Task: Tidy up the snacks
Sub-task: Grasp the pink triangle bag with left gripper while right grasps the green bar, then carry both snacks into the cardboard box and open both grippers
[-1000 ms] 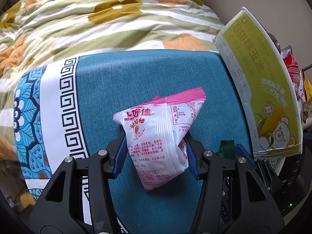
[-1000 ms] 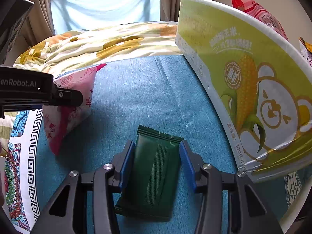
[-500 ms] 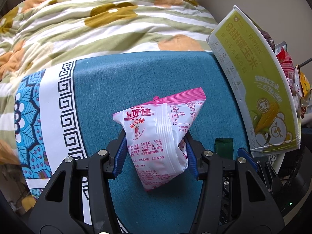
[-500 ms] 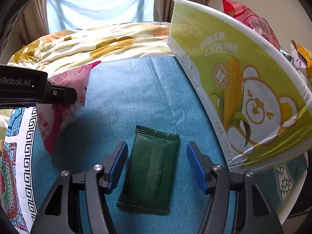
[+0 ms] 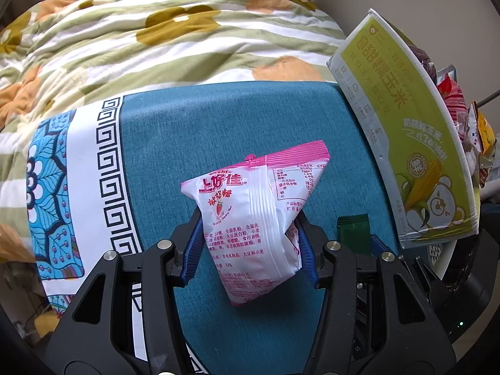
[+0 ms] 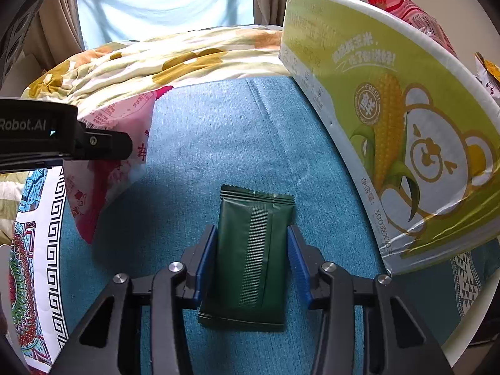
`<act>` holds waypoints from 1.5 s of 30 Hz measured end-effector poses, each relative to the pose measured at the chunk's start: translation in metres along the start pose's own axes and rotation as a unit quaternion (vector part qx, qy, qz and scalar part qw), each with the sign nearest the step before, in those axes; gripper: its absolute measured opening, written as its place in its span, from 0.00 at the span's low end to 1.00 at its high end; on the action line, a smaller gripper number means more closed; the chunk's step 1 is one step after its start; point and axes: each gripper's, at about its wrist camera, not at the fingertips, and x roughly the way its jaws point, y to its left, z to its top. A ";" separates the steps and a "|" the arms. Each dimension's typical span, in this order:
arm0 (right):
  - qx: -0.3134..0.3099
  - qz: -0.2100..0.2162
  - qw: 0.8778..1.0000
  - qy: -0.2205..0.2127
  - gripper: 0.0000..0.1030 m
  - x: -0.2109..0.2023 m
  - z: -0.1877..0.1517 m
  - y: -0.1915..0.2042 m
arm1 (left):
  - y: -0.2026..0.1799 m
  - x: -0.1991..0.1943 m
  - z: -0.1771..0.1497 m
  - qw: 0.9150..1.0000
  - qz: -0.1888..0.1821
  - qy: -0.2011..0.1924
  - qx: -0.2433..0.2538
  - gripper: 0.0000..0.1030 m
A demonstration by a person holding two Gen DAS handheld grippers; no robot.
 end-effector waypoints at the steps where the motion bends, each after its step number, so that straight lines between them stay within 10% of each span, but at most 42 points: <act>1: 0.001 0.002 1.000 -0.003 0.40 -0.002 0.001 -0.001 | -0.001 -0.004 0.000 1.000 0.001 -0.002 0.001 0.47; 19: -0.011 0.091 0.985 -0.145 0.40 -0.163 0.087 -0.086 | -0.128 -0.121 0.073 0.993 -0.018 -0.113 0.040 0.47; 34: -0.064 0.119 0.974 -0.179 0.40 -0.189 0.154 -0.232 | -0.284 -0.053 0.043 0.998 -0.011 -0.062 0.012 0.48; 36: -0.070 0.134 0.973 -0.173 0.40 -0.181 0.158 -0.242 | -0.286 -0.047 0.037 0.998 -0.009 -0.062 -0.007 0.58; 38: -0.081 0.147 0.972 -0.164 0.40 -0.173 0.161 -0.245 | -0.288 -0.048 0.032 0.997 0.006 -0.071 -0.018 0.95; 45: -0.103 0.191 0.964 -0.152 0.40 -0.167 0.158 -0.249 | -0.269 -0.084 0.018 0.989 0.061 -0.129 -0.046 0.99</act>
